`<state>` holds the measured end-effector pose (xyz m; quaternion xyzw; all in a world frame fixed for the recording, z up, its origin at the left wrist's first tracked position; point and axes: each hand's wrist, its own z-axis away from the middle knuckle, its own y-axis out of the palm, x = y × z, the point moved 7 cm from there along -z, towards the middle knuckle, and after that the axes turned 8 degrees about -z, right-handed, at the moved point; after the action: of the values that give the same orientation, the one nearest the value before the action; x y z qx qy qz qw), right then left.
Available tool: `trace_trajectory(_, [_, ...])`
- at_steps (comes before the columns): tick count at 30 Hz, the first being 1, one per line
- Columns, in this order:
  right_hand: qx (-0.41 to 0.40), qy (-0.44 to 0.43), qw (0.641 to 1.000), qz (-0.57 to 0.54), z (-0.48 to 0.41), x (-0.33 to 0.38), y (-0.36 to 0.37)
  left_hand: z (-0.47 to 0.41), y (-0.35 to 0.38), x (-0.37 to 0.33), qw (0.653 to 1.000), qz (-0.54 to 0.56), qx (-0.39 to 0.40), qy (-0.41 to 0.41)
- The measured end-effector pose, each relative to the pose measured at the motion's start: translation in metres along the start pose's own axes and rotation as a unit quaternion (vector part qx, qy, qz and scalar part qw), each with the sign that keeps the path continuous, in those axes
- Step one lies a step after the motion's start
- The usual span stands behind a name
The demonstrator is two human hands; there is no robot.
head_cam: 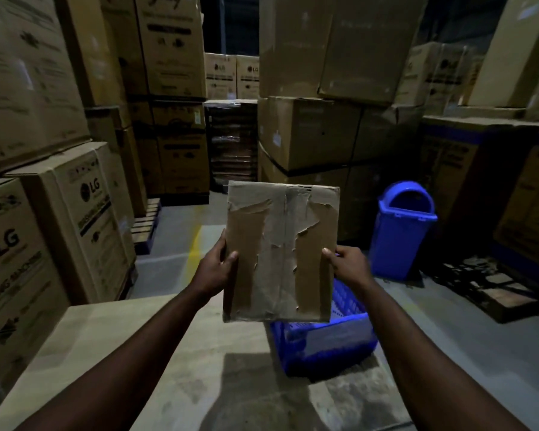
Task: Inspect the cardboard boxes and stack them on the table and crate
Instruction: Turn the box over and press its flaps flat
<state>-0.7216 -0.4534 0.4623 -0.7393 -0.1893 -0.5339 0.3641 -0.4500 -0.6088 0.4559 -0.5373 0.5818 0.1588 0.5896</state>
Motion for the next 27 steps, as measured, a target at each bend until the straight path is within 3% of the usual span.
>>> trace_trajectory(10, [-0.009, 0.028, 0.998, -0.062, -0.047, -0.039, -0.064, -0.067, 0.08, -0.011, 0.999, -0.018, 0.026, 0.033])
trace_trajectory(20, [0.107, 0.043, 0.993, -0.013, -0.107, -0.093, -0.08, -0.105, 0.138, 0.015, 0.997, -0.06, 0.028, 0.029])
trace_trajectory(27, [0.132, 0.075, 0.987, -0.052, -0.161, -0.155, -0.092, -0.112, 0.185, 0.035, 0.992, -0.124, -0.027, -0.027])
